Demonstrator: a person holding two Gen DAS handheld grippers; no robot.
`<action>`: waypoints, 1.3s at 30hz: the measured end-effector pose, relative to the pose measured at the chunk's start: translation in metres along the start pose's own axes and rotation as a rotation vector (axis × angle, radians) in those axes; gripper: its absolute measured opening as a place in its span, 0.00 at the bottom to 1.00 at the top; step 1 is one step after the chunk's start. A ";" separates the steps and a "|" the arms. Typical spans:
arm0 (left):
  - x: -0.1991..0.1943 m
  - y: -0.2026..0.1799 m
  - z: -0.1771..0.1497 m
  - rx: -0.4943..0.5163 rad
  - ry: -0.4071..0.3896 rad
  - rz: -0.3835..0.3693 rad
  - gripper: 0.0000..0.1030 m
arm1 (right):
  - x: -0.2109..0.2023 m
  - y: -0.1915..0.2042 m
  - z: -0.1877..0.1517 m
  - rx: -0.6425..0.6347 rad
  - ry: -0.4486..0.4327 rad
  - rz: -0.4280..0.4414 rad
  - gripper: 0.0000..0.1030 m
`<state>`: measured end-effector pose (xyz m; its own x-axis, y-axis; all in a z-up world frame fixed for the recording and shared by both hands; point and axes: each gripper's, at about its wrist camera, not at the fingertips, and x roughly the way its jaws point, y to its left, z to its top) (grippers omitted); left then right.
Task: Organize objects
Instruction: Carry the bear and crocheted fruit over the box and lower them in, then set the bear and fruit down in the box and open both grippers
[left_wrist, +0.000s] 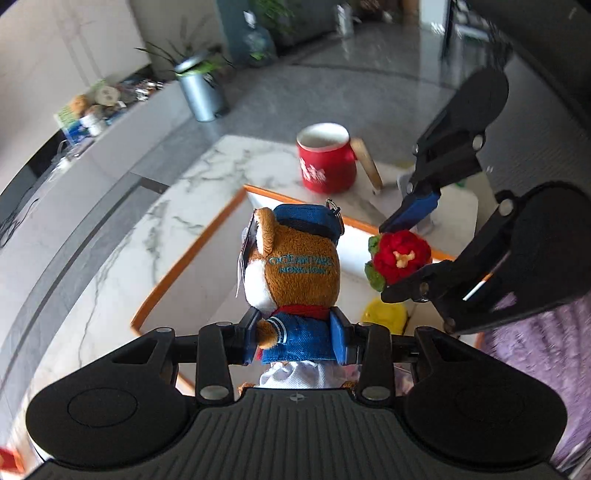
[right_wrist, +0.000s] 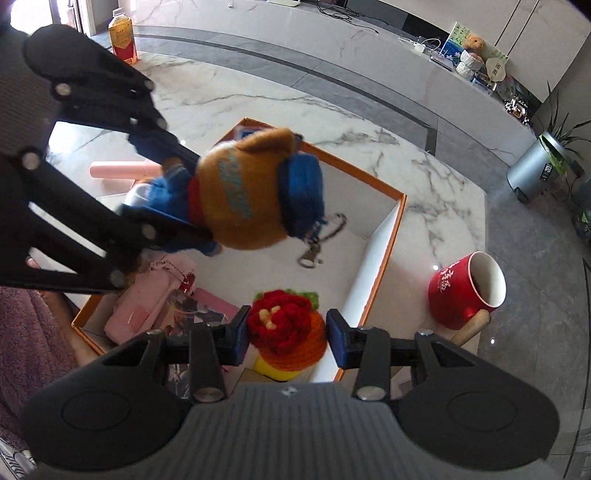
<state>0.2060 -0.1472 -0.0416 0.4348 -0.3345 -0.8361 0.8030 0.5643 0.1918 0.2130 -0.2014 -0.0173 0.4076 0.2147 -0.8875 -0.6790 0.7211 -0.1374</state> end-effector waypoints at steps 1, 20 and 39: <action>0.013 0.001 0.003 0.018 0.030 -0.004 0.43 | 0.005 -0.004 -0.001 0.003 0.007 0.010 0.43; 0.135 0.017 -0.004 0.231 0.301 -0.253 0.44 | 0.070 -0.024 -0.010 0.067 0.101 0.117 0.44; 0.136 0.033 -0.016 0.159 0.264 -0.320 0.60 | 0.077 -0.002 -0.014 0.052 0.140 0.133 0.44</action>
<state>0.2846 -0.1618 -0.1576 0.0512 -0.2574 -0.9650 0.9418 0.3339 -0.0391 0.2372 -0.1961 -0.0918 0.2251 0.2195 -0.9493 -0.6877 0.7260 0.0049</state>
